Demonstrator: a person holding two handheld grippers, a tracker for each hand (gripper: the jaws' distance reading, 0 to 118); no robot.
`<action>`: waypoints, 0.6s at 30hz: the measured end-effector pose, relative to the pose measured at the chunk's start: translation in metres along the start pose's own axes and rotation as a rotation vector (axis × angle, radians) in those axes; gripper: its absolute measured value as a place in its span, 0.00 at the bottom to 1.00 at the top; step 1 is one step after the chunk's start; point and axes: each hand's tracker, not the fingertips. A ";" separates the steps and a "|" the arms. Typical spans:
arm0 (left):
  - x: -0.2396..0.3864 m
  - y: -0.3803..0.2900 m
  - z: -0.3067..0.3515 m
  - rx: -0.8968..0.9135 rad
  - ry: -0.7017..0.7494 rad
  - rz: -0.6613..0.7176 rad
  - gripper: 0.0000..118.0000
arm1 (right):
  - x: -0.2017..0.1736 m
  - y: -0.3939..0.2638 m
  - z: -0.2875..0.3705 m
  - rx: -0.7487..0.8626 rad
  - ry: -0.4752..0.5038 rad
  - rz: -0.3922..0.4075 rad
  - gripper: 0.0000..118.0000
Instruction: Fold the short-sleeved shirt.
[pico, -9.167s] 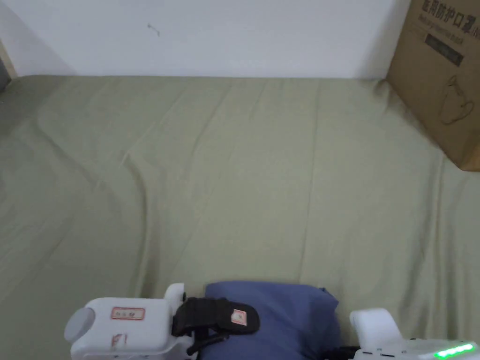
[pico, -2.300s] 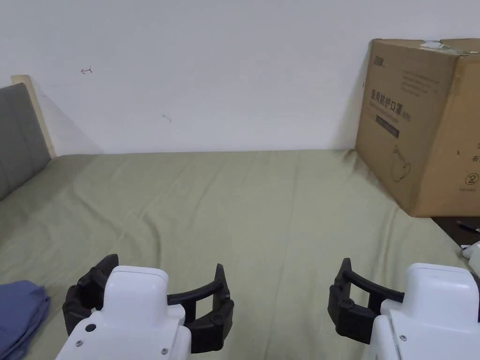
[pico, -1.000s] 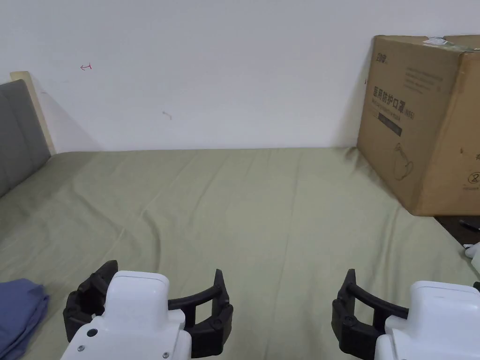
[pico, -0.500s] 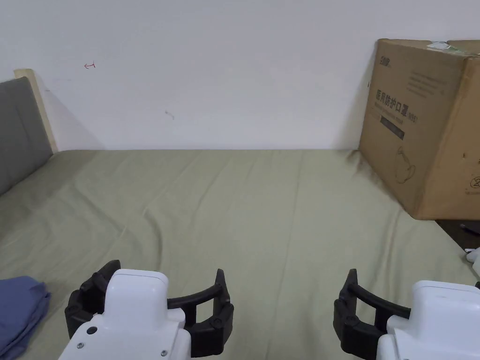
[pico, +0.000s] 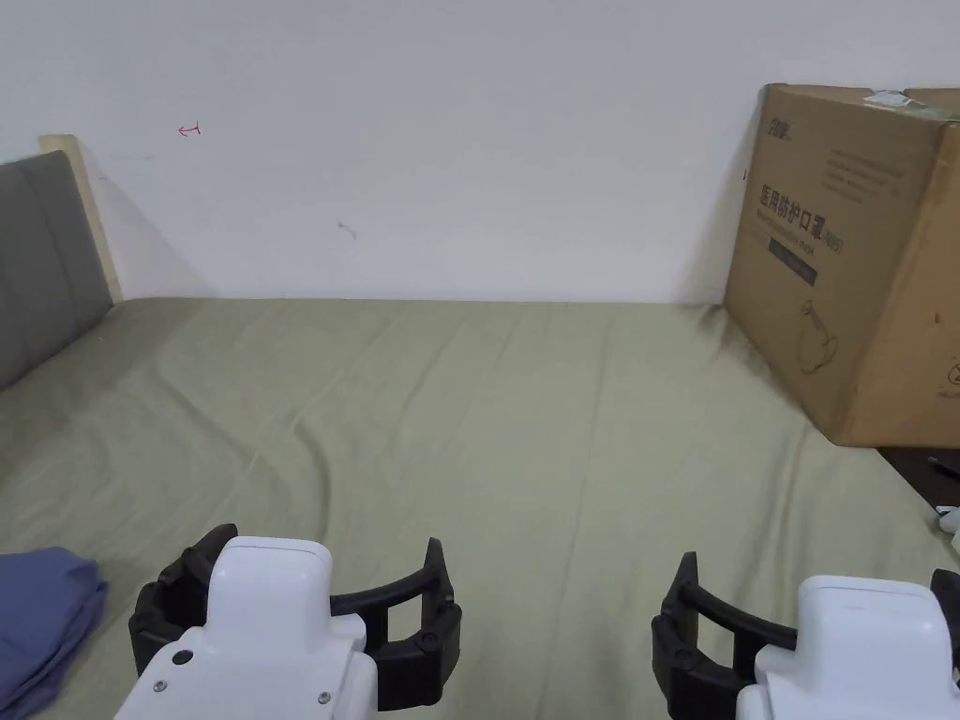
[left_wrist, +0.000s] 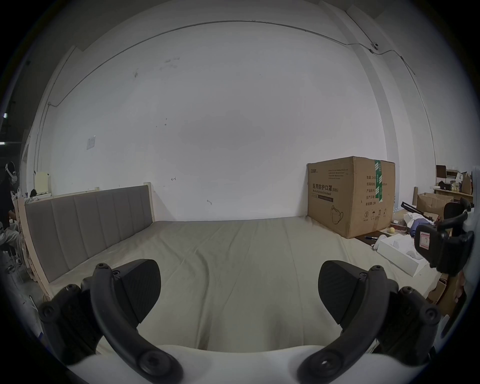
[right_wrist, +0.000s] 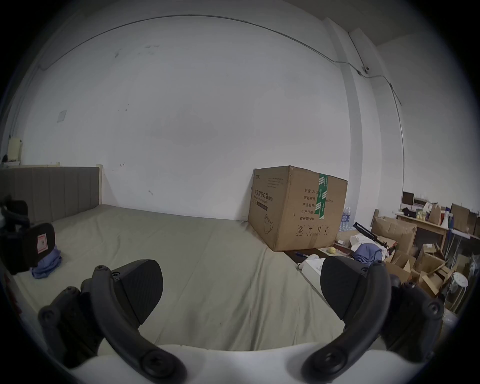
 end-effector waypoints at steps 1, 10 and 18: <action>0.000 0.000 0.000 0.000 0.001 0.000 1.00 | -0.001 -0.001 0.001 0.002 0.001 0.004 1.00; 0.001 0.000 -0.001 -0.003 -0.004 -0.010 1.00 | -0.011 -0.005 0.003 0.032 -0.005 0.094 1.00; 0.002 0.001 -0.002 0.004 -0.006 -0.022 1.00 | 0.000 0.005 0.004 -0.011 0.039 -0.006 1.00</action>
